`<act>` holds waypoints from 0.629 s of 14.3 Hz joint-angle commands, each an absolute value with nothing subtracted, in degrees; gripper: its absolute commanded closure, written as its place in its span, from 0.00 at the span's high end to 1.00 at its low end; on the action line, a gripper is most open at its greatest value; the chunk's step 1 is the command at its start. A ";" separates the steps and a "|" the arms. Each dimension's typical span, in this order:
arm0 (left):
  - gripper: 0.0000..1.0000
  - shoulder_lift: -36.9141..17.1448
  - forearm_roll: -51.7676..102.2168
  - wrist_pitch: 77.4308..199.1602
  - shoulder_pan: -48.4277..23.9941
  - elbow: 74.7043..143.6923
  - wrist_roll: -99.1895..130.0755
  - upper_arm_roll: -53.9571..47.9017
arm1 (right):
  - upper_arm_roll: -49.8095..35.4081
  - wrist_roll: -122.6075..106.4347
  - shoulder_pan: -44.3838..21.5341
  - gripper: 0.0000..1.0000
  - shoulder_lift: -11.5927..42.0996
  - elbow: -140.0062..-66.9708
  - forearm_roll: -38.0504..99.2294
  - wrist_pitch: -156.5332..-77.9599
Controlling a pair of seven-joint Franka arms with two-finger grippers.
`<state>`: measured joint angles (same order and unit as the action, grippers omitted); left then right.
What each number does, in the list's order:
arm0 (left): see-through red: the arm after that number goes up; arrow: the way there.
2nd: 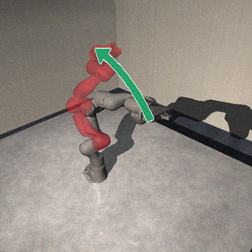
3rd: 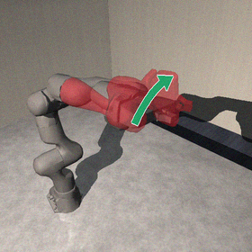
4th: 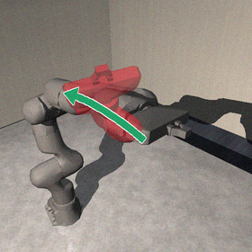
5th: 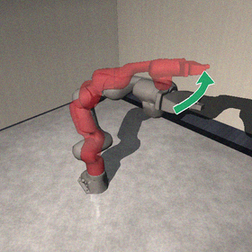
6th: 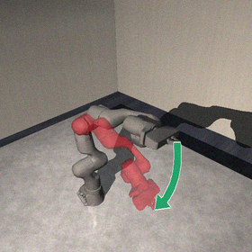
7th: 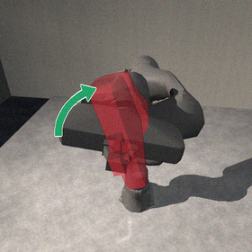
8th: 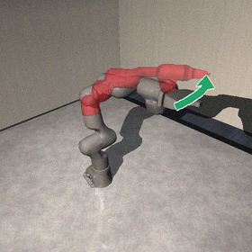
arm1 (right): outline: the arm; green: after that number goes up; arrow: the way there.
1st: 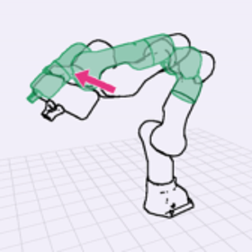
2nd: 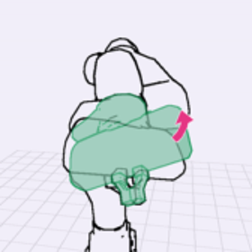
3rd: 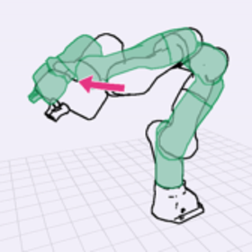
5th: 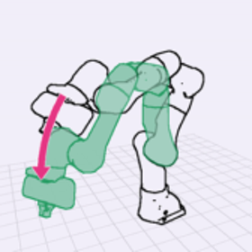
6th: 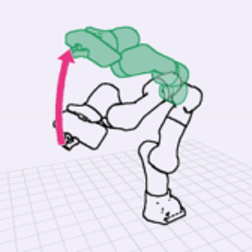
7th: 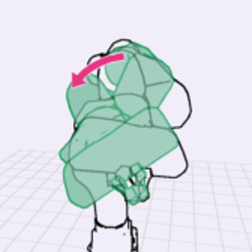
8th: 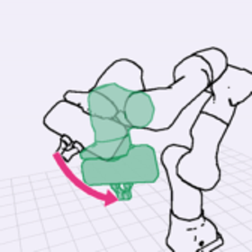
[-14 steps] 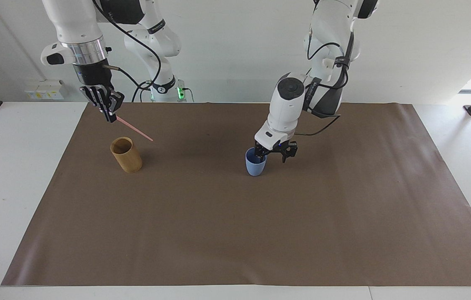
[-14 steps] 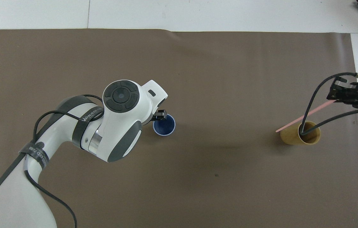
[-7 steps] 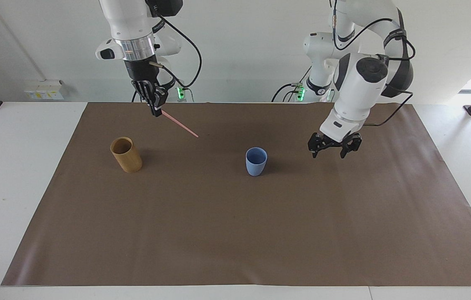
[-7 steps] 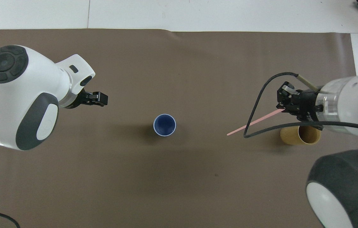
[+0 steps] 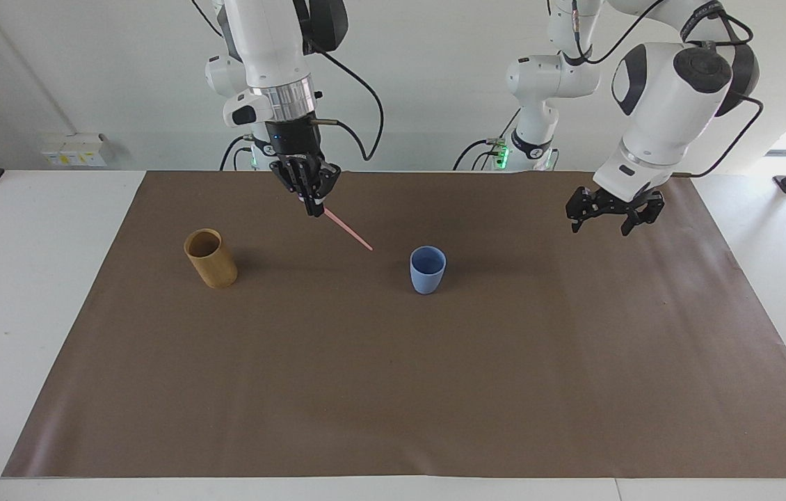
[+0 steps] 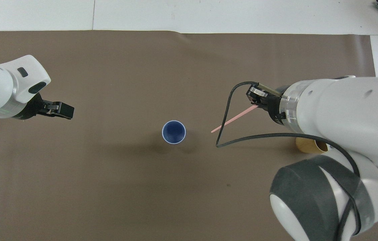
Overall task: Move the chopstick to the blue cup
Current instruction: 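Lift the pink stick from the tan cup while the left gripper withdraws, then carry the pink stick with the right gripper over the blue cup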
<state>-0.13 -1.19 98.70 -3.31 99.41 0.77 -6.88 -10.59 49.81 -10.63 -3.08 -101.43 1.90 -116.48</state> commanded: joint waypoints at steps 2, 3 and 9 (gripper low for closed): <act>1.00 -0.09 -1.76 91.51 -0.88 93.44 -1.41 -7.21 | -11.34 53.08 -12.39 0.00 -1.06 -98.89 3.69 -116.63; 1.00 -0.09 -1.58 89.93 -0.88 91.34 -1.49 -7.12 | -11.34 53.26 -12.48 0.00 -0.62 -98.79 3.69 -116.54; 1.00 -0.09 0.44 86.04 0.86 86.84 -2.54 -6.59 | -11.78 53.96 -18.98 0.00 4.65 -98.09 2.46 -119.43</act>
<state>0.23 -0.54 88.09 -1.64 88.99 -0.67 -6.46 -11.48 52.80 -18.26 2.03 -100.16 2.30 -117.78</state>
